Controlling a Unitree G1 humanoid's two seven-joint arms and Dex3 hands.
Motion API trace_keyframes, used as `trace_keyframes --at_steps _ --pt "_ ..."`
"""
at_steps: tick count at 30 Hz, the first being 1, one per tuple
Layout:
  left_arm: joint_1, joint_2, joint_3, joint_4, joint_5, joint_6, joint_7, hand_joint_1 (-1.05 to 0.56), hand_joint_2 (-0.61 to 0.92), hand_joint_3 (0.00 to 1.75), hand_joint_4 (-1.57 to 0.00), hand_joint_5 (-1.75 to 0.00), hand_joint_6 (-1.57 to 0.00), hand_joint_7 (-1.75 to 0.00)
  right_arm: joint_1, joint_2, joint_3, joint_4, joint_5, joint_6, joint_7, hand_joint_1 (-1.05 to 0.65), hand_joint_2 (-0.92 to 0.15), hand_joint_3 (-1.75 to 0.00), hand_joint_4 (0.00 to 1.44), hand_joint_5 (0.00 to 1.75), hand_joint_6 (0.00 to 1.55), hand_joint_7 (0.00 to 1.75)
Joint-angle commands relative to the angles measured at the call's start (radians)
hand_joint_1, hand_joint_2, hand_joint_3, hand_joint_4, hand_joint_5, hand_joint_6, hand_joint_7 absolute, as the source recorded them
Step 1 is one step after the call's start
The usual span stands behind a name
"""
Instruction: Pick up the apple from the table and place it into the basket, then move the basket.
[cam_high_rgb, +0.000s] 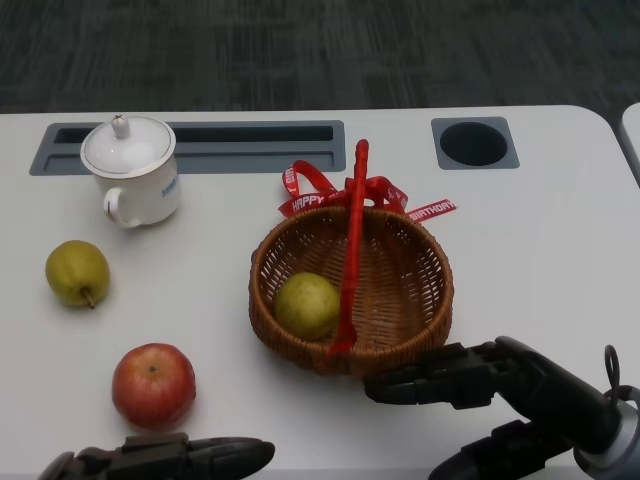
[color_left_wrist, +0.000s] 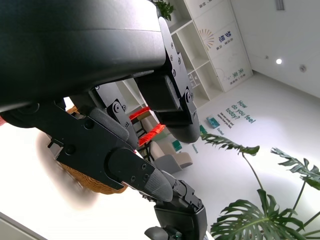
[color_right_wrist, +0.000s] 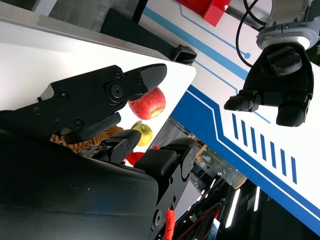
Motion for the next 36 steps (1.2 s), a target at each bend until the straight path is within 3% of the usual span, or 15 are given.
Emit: trace_keyframes --at_steps 1,14,21,27,32,36 --pt "0.008 0.007 0.005 -0.017 0.004 0.012 0.007 -0.3 0.71 0.0 -1.08 0.0 -0.99 0.0 -0.005 -0.015 -0.006 -0.011 -0.001 -0.005 -0.012 -0.4 -0.86 0.0 0.72 0.0 0.64 0.0" --pt "0.009 -0.017 0.05 -0.014 0.06 -0.006 0.032 -0.34 0.7 0.0 -1.0 0.0 -0.92 0.0 -0.008 -0.009 0.006 0.0 0.022 0.001 0.0 -0.39 -0.85 0.0 0.72 0.0 0.63 0.0" --pt "-0.011 -0.108 0.27 -0.053 0.392 -0.002 0.173 -0.76 0.72 0.01 -0.35 0.0 -0.38 0.0 -0.007 -0.006 0.007 -0.002 0.023 0.01 0.001 -0.39 -0.86 0.0 0.71 0.0 0.63 0.0" --pt "-0.183 -0.055 0.329 0.154 0.608 0.049 0.337 -0.93 0.74 0.01 -0.12 0.0 -0.17 0.0 -0.009 -0.005 0.008 0.0 0.019 0.013 0.003 -0.39 -0.87 0.0 0.7 0.0 0.62 0.0" --pt "-0.304 0.003 0.286 0.33 0.706 0.128 0.45 -0.95 0.79 0.02 -0.04 0.0 -0.09 0.0 -0.003 -0.008 0.008 -0.012 0.025 0.02 0.005 -0.4 -0.87 0.0 0.7 0.0 0.63 0.0" --pt "-0.403 0.036 0.22 0.488 0.697 0.167 0.504 -0.9 0.76 0.01 -0.1 -0.03 -0.12 -0.02 0.003 -0.013 0.009 -0.027 0.034 0.029 0.009 -0.4 -0.86 0.0 0.7 0.0 0.62 0.0"
